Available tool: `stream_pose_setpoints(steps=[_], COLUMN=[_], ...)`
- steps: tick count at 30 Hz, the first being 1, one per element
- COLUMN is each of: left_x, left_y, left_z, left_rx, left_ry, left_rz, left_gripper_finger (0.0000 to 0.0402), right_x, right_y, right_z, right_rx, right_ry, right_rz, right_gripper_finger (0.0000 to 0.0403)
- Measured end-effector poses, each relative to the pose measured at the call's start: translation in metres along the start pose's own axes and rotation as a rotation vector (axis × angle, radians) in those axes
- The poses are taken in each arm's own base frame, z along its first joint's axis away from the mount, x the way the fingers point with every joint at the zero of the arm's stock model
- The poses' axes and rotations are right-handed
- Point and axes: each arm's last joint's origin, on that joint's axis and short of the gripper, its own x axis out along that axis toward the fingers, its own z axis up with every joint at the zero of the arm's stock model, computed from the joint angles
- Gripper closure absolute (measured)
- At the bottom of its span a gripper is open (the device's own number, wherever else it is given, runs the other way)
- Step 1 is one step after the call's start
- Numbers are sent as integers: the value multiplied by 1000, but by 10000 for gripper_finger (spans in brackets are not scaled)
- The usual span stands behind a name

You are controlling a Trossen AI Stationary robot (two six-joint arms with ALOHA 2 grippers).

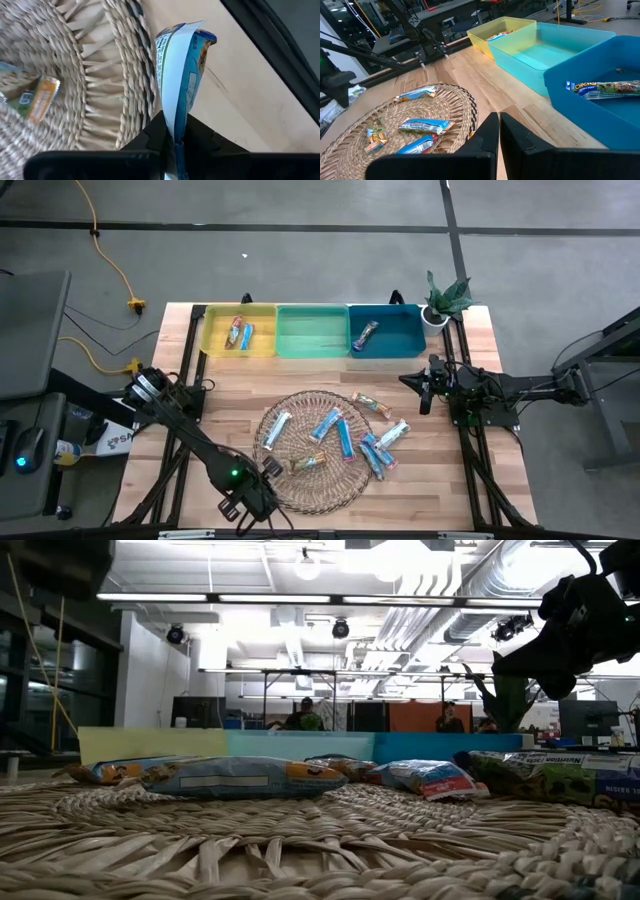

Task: Pick and place Granola Bars by type
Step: Put the bottom blue granola bar into the blue bin

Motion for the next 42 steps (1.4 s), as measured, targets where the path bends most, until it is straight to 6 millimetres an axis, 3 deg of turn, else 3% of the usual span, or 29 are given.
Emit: stream_pose_setpoints(steps=[8,17,34,42], left_x=[-18,-57,-202,-226], left_y=[10,55,155,188], left_z=[11,12,-7,-18], left_rx=[43,-58,-138,-215], left_ry=[-32,-208,-1188,-1400], left_rz=[13,-86,-49,58], left_gripper_finger=[362,362,362,362], right_x=[0,0,0,0], right_y=[0,0,0,0], right_z=[0,0,0,0], right_rx=[0,0,-2,-1], right_ry=[0,0,6,5], right_rz=[0,0,-3,-2], right_gripper_finger=[402,402,402,402])
